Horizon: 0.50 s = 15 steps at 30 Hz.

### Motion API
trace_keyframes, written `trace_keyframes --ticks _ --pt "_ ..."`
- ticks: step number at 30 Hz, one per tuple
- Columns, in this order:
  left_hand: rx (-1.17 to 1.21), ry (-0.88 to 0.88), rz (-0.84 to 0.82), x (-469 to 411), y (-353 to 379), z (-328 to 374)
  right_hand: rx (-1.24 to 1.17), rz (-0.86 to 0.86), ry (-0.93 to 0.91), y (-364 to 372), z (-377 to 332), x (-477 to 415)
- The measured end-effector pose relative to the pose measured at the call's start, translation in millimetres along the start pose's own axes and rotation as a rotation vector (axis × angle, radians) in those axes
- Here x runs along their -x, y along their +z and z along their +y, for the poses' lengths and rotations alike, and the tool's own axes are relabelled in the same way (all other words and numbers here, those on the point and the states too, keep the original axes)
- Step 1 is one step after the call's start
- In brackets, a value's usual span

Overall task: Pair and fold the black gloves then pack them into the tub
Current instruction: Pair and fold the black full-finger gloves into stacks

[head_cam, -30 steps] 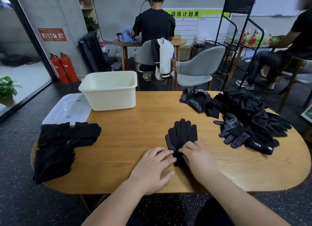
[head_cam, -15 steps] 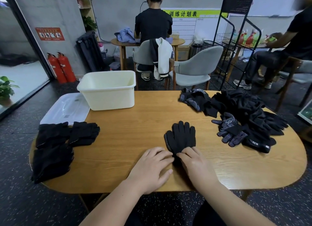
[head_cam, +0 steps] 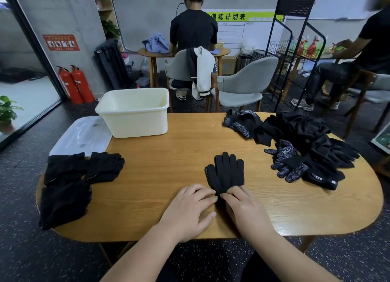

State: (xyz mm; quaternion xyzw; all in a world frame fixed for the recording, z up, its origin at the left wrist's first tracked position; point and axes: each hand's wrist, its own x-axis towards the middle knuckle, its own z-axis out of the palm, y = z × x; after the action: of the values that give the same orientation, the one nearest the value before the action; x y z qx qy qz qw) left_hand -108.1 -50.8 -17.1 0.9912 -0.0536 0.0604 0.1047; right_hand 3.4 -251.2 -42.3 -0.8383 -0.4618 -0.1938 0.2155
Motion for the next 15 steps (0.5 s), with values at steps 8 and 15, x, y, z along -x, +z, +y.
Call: trace_keyframes --ticks 8,15 --pt "0.051 -0.036 -0.009 1 -4 3 -0.123 -0.051 0.040 -18 1 -17" --pt "0.013 0.009 -0.015 -1 -1 0 -0.032 -0.447 0.260 -1 28 -73"
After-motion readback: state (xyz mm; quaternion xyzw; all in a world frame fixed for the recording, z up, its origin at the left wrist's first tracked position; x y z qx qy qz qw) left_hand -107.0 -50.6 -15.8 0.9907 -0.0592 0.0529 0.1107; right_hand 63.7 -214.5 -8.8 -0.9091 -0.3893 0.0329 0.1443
